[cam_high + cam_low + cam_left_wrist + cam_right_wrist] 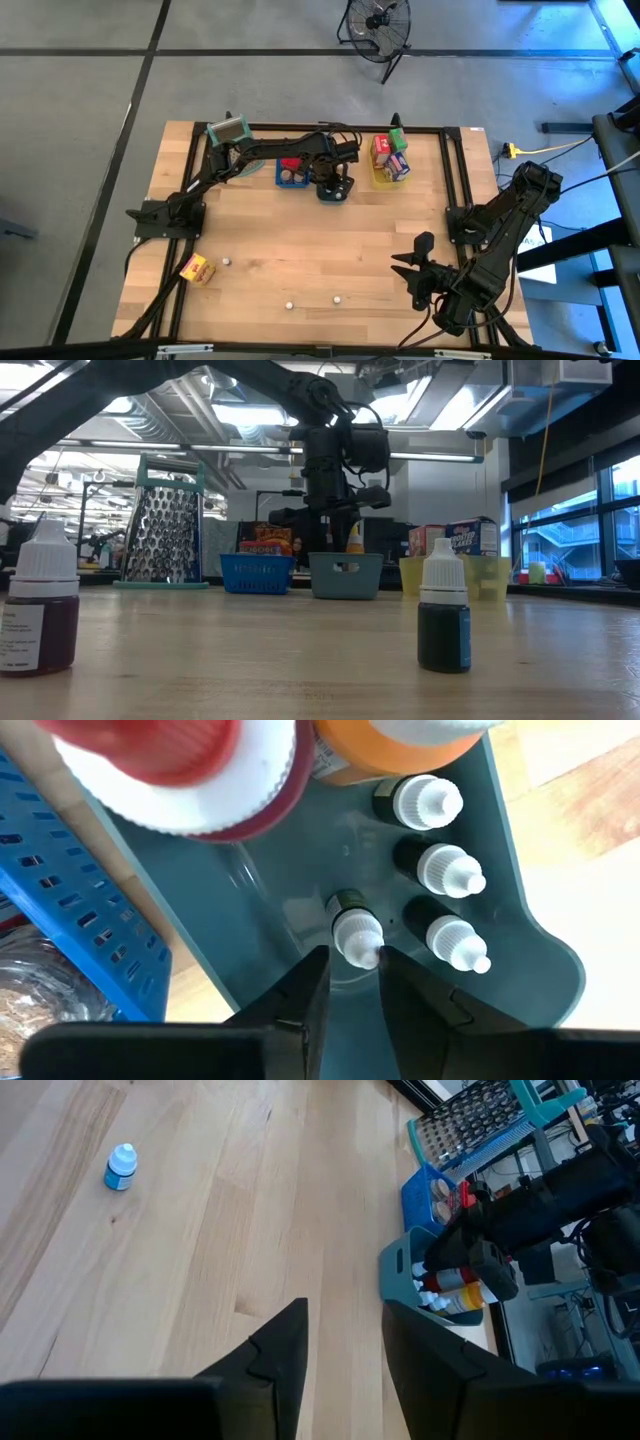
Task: Pick & Place Kitchen Items
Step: Put the small black food coloring bottle into the dark green bin
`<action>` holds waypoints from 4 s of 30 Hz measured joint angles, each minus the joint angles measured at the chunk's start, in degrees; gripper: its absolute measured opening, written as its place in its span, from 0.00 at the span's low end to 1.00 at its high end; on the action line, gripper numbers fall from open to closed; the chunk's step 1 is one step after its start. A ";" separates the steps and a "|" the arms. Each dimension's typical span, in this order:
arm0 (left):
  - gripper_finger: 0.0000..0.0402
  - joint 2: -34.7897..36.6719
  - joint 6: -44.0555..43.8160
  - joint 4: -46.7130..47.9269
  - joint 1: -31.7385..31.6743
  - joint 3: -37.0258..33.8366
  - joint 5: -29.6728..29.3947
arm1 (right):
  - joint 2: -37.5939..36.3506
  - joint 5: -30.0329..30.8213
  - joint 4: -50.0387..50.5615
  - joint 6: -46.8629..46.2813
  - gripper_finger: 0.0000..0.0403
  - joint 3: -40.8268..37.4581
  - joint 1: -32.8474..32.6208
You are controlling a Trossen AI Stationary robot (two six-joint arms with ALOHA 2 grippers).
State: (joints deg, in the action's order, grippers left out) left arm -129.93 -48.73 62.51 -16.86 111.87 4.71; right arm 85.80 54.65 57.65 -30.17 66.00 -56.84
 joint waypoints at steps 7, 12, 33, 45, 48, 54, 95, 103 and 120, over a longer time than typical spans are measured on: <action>0.22 0.00 0.00 0.00 0.00 0.00 0.00 | 0.00 -0.11 0.00 0.00 0.33 0.00 0.00; 0.22 0.02 0.87 0.53 0.00 0.46 0.42 | 0.00 -0.72 0.00 0.02 0.33 0.00 0.00; 0.23 0.17 9.57 22.37 4.39 21.16 1.24 | 0.00 -2.98 -0.04 -1.49 0.33 0.00 0.00; 0.22 10.61 19.17 27.53 23.34 20.68 7.01 | 0.02 -2.97 -0.69 -2.47 0.33 0.00 0.00; 0.22 13.26 19.56 27.54 28.81 20.68 3.36 | 0.02 -2.82 -1.61 -2.16 0.33 0.01 0.03; 0.22 14.42 25.83 27.51 38.58 20.68 -13.45 | 0.02 -0.72 -3.19 0.73 0.33 0.00 0.51; 0.58 12.82 13.89 27.05 46.92 20.61 -21.27 | 0.02 -3.90 -4.34 0.81 0.33 -0.85 2.14; 0.57 7.56 13.45 23.09 50.03 20.61 -15.66 | 0.02 -3.82 -4.61 1.05 0.33 -1.07 2.51; 0.56 2.05 13.38 24.75 51.11 20.57 -13.45 | 0.02 -5.55 -6.05 2.88 0.33 -1.07 2.67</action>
State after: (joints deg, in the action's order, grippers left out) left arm -127.87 -35.35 87.26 34.25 132.44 -8.74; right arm 85.82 49.10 51.59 -27.29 64.93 -54.17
